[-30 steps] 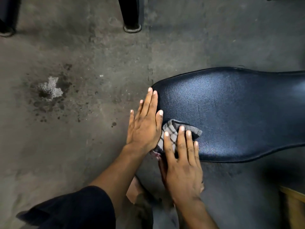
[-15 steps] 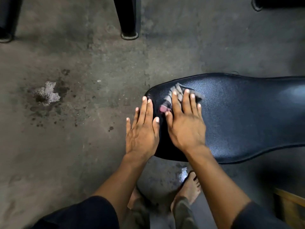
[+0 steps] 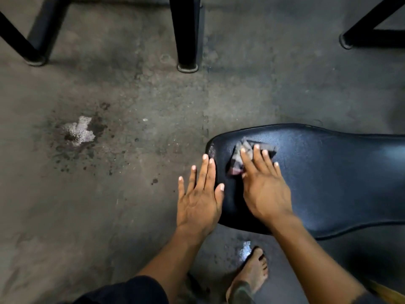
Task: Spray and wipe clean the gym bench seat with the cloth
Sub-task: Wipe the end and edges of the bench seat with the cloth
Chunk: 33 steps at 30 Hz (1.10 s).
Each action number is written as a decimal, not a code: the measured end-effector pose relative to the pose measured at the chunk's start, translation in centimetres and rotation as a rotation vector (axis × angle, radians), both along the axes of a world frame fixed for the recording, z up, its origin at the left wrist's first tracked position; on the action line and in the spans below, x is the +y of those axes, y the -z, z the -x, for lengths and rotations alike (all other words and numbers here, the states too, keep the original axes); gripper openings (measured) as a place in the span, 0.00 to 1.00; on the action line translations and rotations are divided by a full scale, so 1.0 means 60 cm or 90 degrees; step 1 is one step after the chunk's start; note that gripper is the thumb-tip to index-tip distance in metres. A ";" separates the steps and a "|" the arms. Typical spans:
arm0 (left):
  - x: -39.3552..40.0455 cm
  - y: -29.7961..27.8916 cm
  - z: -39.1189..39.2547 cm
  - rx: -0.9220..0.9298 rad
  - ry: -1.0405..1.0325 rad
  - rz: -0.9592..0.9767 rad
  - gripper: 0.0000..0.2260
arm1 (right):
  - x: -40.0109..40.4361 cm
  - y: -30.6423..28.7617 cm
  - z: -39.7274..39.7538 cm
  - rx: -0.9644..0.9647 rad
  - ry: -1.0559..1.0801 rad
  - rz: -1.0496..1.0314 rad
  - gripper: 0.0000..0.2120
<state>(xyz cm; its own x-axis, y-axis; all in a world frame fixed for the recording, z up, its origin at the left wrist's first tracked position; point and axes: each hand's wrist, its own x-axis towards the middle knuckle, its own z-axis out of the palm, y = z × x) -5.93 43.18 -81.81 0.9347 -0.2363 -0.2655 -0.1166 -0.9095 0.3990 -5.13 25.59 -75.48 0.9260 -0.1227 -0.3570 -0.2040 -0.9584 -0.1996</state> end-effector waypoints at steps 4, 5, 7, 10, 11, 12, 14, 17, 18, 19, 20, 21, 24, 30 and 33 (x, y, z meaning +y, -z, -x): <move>0.000 0.005 0.002 -0.010 0.007 -0.006 0.30 | 0.022 0.011 -0.100 0.006 -0.022 -0.012 0.32; 0.000 0.004 0.002 -0.009 0.009 -0.013 0.30 | 0.032 0.013 -0.114 0.009 -0.047 -0.015 0.33; 0.002 0.001 0.001 0.001 0.012 -0.021 0.30 | 0.046 0.016 -0.114 0.013 -0.088 -0.028 0.33; 0.004 -0.018 -0.005 0.041 0.026 -0.032 0.30 | 0.049 0.006 -0.064 0.017 -0.097 -0.047 0.35; 0.007 -0.030 -0.009 0.055 0.038 -0.046 0.30 | 0.046 0.001 -0.040 0.026 -0.088 -0.052 0.34; 0.010 -0.040 -0.011 0.069 0.053 -0.061 0.31 | 0.041 -0.003 -0.014 0.041 -0.075 -0.052 0.33; 0.020 -0.064 -0.020 0.095 0.088 -0.090 0.32 | 0.031 -0.017 0.034 0.072 -0.037 -0.039 0.33; 0.030 -0.093 -0.029 0.159 0.130 -0.133 0.33 | 0.014 -0.038 0.094 0.117 0.034 -0.011 0.32; 0.031 -0.100 -0.026 0.179 0.137 -0.146 0.33 | 0.012 -0.044 0.111 0.126 0.056 0.006 0.32; 0.032 -0.107 -0.022 0.198 0.139 -0.153 0.33 | 0.012 -0.050 0.126 0.138 0.071 0.022 0.32; 0.031 -0.114 -0.015 0.212 0.138 -0.153 0.33 | 0.014 -0.057 0.140 0.157 0.079 0.035 0.31; 0.030 -0.121 -0.003 0.217 0.133 -0.150 0.34 | 0.019 -0.063 0.153 0.179 0.082 0.044 0.31; 0.018 -0.141 0.046 0.191 0.119 -0.118 0.35 | 0.030 -0.082 0.174 0.233 0.096 0.044 0.28; -0.037 -0.177 0.114 0.147 0.143 -0.060 0.34 | 0.022 -0.126 0.197 0.166 0.202 -0.081 0.18; -0.060 -0.193 0.119 0.160 0.170 -0.064 0.33 | 0.014 -0.146 0.208 0.131 0.253 -0.118 0.20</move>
<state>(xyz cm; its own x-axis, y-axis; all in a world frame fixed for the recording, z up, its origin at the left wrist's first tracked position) -13.05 39.57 -70.22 0.7466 -0.4236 -0.5131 -0.2647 -0.8966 0.3551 -17.60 26.45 -66.70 0.7282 -0.3695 -0.5773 -0.6005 -0.7500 -0.2773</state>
